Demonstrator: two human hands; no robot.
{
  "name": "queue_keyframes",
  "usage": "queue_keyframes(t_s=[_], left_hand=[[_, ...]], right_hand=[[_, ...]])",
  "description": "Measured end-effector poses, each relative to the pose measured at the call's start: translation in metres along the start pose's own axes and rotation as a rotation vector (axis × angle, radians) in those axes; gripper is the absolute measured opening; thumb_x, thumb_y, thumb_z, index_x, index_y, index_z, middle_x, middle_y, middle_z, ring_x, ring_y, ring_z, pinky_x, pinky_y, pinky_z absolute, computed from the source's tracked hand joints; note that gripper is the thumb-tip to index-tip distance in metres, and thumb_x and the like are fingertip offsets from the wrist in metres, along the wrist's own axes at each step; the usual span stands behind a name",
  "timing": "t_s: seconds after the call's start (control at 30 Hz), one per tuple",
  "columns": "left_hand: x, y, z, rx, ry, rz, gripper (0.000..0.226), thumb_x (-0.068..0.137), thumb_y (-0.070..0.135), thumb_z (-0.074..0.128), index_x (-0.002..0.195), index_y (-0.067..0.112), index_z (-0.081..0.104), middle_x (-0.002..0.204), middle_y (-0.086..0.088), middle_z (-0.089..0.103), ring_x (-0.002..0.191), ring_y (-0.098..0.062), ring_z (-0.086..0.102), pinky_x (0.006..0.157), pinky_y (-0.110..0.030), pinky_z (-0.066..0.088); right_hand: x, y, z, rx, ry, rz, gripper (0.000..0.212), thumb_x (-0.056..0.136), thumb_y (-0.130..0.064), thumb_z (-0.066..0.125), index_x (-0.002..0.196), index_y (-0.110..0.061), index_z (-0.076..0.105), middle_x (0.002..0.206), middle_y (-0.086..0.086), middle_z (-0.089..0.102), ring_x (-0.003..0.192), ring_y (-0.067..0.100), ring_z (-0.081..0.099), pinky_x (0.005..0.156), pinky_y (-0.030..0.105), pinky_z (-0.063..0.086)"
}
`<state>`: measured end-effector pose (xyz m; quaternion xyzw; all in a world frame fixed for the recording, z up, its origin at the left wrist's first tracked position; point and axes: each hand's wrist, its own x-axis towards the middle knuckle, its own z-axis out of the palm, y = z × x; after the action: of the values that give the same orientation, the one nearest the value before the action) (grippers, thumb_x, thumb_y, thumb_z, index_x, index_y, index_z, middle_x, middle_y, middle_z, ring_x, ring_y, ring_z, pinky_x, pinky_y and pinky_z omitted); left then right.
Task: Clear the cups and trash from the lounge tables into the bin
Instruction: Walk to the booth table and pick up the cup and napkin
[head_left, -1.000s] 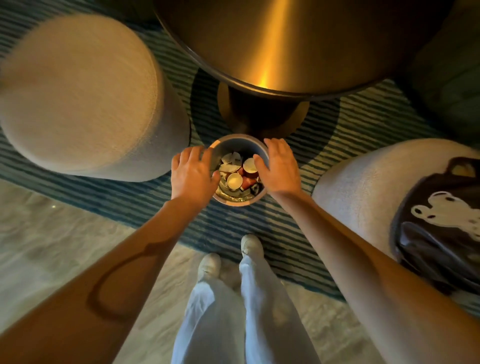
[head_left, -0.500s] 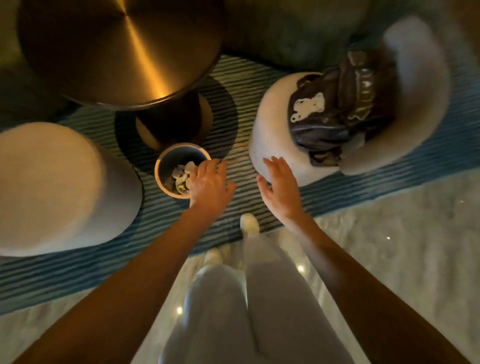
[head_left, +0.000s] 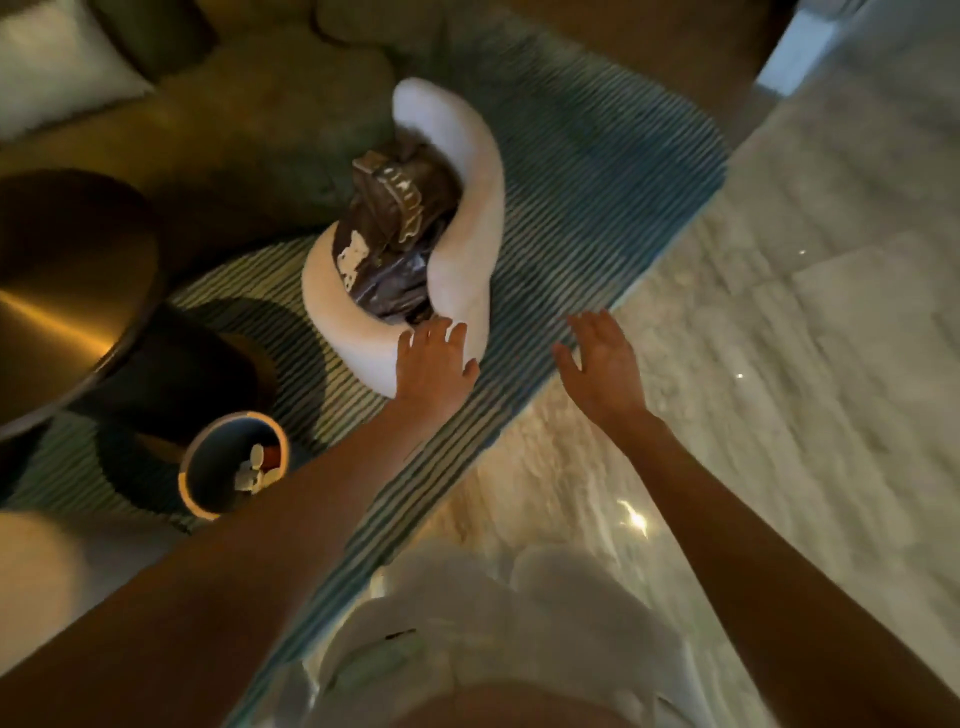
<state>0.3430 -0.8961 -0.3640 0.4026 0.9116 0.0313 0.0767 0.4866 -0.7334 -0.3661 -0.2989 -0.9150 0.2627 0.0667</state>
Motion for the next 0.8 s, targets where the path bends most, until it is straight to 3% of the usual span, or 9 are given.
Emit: queue_keyframes(t_s=[0.17, 0.4, 0.8], left_hand=[[0.056, 0.110, -0.015, -0.014, 0.049, 0.102, 0.050, 0.092, 0.038, 0.050, 0.132, 0.009, 0.048, 0.133, -0.014, 0.052, 0.120, -0.032, 0.047, 0.098, -0.044, 0.039], [0.163, 0.211, -0.042, -0.008, 0.105, 0.226, 0.044, 0.090, 0.037, 0.052, 0.123, 0.007, 0.056, 0.119, -0.015, 0.058, 0.109, -0.032, 0.052, 0.091, -0.043, 0.041], [0.454, 0.326, -0.097, -0.039, 0.124, 0.252, 0.054, 0.094, 0.042, 0.046, 0.137, 0.009, 0.044, 0.136, -0.014, 0.048, 0.125, -0.031, 0.044, 0.104, -0.045, 0.036]], right_hand=[[0.012, 0.095, -0.084, -0.118, 0.034, 0.068, 0.052, 0.099, -0.037, 0.043, 0.143, -0.010, 0.041, 0.149, 0.015, 0.040, 0.144, 0.032, 0.026, 0.117, 0.045, 0.023], [0.073, 0.181, -0.156, -0.180, 0.043, 0.175, 0.053, 0.099, -0.042, 0.039, 0.144, -0.013, 0.038, 0.149, 0.013, 0.040, 0.142, 0.031, 0.028, 0.117, 0.045, 0.025], [0.331, 0.281, -0.278, -0.220, 0.101, 0.164, 0.051, 0.098, -0.039, 0.042, 0.141, -0.012, 0.041, 0.145, 0.011, 0.044, 0.138, 0.030, 0.032, 0.115, 0.041, 0.023]])
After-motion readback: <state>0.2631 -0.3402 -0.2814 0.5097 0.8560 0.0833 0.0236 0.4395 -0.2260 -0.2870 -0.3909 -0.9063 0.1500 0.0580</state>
